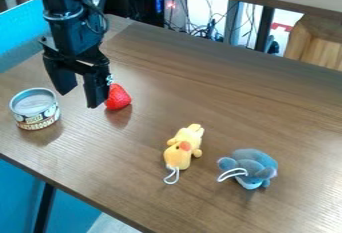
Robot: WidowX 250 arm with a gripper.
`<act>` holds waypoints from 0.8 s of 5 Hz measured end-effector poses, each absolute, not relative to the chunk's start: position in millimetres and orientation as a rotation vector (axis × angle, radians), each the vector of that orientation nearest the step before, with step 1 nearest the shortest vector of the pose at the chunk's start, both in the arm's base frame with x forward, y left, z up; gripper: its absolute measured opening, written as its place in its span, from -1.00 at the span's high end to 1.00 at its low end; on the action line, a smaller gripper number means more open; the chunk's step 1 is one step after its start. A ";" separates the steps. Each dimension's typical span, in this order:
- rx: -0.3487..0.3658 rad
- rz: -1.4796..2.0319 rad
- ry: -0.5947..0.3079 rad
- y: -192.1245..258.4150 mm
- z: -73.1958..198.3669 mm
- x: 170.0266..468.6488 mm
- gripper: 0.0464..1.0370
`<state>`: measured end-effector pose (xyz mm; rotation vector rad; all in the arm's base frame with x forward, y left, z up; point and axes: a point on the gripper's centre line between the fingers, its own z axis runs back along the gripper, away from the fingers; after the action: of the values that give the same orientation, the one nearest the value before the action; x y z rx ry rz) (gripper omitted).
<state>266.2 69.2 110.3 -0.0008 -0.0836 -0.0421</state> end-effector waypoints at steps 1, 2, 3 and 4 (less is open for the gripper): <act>-0.008 -0.040 -0.059 67.9 102.7 264.5 -0.93; -0.023 -0.072 -0.075 38.2 92.4 279.7 -0.93; -0.037 -0.071 -0.109 16.4 90.9 297.2 -0.93; -0.062 -0.091 -0.148 -8.6 90.3 313.4 -0.93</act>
<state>313.4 -8.6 90.3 -0.0622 -0.1476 -0.0907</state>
